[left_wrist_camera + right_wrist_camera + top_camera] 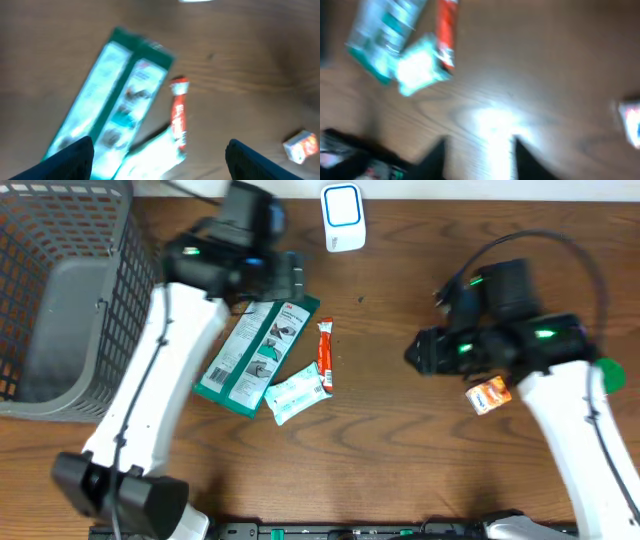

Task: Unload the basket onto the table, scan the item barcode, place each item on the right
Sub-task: 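Carry the orange tissue packet right, release it beside the cotton-swab tub, then reach the right gripper to the red Nescafe stick and grasp it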

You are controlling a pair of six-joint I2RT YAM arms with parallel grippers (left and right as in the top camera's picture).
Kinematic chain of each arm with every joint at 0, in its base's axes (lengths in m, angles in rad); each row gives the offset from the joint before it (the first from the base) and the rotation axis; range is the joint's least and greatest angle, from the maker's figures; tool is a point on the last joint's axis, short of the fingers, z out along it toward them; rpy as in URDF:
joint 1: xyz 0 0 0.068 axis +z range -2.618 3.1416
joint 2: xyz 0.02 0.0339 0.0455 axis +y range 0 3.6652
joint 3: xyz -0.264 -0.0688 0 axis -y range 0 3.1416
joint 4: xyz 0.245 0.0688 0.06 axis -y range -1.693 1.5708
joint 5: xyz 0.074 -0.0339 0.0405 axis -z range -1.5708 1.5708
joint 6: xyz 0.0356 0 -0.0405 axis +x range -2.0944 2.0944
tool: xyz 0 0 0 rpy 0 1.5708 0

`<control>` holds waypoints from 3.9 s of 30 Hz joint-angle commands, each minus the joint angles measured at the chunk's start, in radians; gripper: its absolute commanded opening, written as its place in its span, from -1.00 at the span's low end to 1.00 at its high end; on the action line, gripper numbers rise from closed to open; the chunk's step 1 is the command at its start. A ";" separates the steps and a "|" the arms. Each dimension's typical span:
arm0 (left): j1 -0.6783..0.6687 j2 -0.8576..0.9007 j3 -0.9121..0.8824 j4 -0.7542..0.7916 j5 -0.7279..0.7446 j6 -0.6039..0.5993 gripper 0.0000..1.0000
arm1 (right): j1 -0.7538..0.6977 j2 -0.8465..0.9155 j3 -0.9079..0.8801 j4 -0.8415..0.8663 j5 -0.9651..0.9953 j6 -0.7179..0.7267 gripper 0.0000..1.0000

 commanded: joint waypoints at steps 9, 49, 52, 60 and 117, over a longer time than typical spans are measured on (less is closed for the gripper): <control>0.106 -0.021 0.004 -0.158 -0.006 0.025 0.63 | -0.015 0.166 -0.478 0.372 0.397 0.156 -0.97; 0.106 -0.021 0.002 -0.279 -0.112 0.076 0.64 | 0.401 0.354 -0.143 0.913 0.399 0.323 0.21; 0.107 -0.021 0.002 -0.280 -0.205 0.004 0.64 | 0.406 0.454 -0.053 0.877 0.404 0.319 0.25; 0.106 -0.021 0.002 -0.273 -0.279 -0.040 0.64 | 0.375 0.638 -0.044 0.964 0.433 0.340 0.15; 0.106 -0.020 -0.125 -0.193 -0.198 -0.040 0.65 | -0.079 0.440 -0.023 0.337 0.227 0.046 0.29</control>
